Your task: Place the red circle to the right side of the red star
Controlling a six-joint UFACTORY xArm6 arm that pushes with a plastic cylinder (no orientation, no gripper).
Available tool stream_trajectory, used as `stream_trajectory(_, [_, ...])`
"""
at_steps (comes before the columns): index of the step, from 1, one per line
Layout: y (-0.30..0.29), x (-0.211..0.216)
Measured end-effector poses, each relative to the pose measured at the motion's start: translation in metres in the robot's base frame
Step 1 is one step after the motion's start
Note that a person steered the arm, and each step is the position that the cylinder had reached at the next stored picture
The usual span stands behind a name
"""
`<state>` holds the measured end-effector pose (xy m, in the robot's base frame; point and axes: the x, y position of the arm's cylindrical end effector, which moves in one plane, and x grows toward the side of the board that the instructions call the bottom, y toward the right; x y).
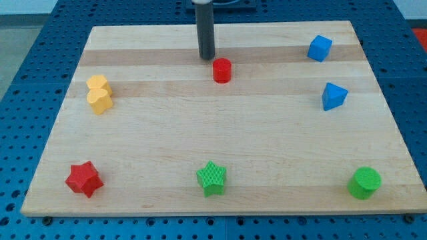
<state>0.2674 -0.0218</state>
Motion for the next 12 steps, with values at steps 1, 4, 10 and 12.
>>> stream_trajectory(1, [0.045,0.006])
stream_trajectory(4, [0.029,0.068])
stream_trajectory(10, [-0.128,0.278])
stream_trajectory(12, [-0.117,0.294])
